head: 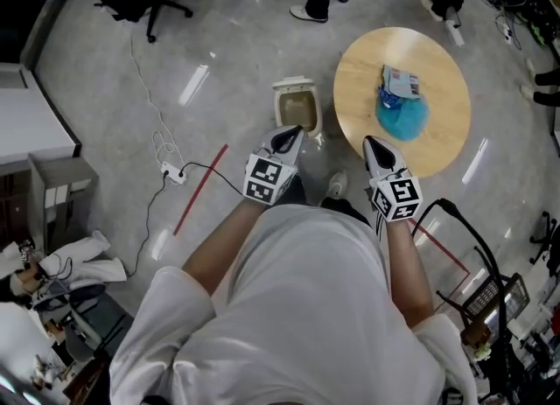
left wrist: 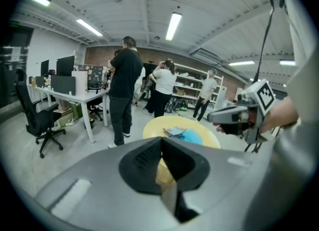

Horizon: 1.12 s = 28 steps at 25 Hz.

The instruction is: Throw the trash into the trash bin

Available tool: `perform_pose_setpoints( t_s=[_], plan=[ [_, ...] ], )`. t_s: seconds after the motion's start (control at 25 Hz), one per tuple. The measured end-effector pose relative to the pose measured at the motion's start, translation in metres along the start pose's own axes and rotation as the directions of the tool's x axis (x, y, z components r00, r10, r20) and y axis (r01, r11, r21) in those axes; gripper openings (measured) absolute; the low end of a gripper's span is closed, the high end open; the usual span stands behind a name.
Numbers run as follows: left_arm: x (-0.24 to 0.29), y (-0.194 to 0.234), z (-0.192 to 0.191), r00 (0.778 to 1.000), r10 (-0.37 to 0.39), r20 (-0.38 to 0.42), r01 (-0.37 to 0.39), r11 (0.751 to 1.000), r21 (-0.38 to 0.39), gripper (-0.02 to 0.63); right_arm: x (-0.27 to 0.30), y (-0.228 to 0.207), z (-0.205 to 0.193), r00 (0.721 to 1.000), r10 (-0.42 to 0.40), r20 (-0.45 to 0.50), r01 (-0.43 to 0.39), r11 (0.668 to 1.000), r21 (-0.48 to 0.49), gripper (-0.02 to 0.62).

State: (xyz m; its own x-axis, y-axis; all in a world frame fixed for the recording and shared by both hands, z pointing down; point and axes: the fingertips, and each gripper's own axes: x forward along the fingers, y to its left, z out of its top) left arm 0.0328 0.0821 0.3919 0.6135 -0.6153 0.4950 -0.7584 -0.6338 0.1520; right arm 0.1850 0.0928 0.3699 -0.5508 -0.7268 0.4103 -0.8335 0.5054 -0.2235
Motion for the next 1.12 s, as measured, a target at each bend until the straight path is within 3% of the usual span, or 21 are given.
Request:
perform_pose_setpoints(
  t_s=[0.48,0.72,1.12],
  plan=[
    [0.028,0.016,0.013,0.982,-0.177,-0.063,0.184,0.972,0.147,0.005,0.008,-0.012,-0.001,0.988,-0.157,0.005,0.156,0.985,0.068,0.021],
    [0.041,0.016,0.018,0.965,-0.247,-0.084,0.258,0.951,0.169,0.005,0.012,-0.018,-0.004,0.974,-0.228,0.003,0.227,0.971,0.08,0.021],
    [0.08,-0.011,0.031,0.965,-0.25,-0.083,0.261,0.951,0.167,0.005,0.004,-0.059,-0.012,0.974,-0.225,-0.002,0.224,0.97,0.096,0.021]
  ],
)
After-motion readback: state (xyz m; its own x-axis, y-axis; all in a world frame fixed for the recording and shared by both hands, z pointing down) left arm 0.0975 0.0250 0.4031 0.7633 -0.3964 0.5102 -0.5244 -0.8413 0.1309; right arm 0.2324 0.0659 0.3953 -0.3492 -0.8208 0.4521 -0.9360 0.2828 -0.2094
